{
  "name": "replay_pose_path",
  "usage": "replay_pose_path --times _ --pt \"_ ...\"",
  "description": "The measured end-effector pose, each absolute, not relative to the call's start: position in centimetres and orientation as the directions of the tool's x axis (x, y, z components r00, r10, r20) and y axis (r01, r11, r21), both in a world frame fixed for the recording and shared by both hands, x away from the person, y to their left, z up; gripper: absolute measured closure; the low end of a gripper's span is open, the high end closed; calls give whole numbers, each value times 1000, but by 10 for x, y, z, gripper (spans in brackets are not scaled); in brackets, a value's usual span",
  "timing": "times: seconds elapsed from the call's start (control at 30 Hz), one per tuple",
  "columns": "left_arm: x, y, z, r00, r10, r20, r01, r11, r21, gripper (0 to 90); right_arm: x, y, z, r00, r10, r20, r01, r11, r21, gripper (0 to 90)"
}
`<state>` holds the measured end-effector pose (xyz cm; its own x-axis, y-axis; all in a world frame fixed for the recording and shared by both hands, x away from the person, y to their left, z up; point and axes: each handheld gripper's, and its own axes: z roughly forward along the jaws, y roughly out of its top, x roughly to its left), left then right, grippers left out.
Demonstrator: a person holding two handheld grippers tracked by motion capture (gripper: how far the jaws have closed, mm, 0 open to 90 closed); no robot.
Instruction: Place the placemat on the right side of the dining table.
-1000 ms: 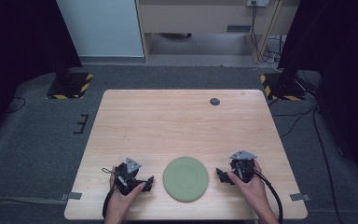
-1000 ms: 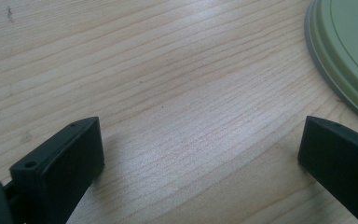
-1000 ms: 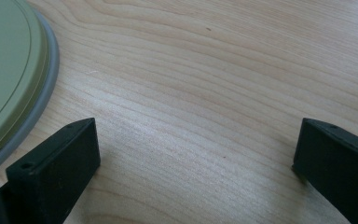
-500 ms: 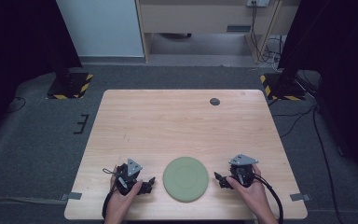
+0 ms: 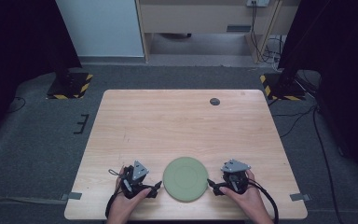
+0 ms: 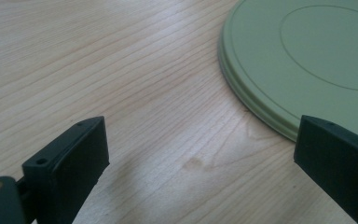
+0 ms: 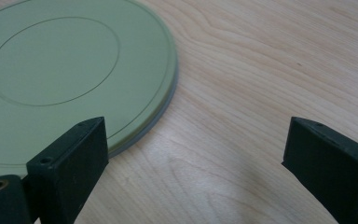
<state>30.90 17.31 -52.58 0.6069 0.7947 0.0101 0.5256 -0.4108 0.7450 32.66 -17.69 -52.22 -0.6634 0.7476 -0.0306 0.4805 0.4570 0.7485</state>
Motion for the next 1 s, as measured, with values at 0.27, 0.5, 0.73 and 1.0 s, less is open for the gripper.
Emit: replay_pose_path --times 0.27,0.5,0.73,1.0 --pt "306 163 -528 611 791 18 524 -421 741 26 323 -171 -524 -679 733 -46 471 483 738 71" --pt "307 159 -531 609 792 28 529 -433 730 29 323 -169 -525 -681 730 -61 467 497 732 71" --pt "309 159 -532 598 801 27 538 -425 728 13 324 -169 -525 -676 734 -65 470 498 729 58" --pt "310 158 -532 584 811 27 543 -415 730 7 325 -168 -525 -666 742 -72 474 496 727 53"
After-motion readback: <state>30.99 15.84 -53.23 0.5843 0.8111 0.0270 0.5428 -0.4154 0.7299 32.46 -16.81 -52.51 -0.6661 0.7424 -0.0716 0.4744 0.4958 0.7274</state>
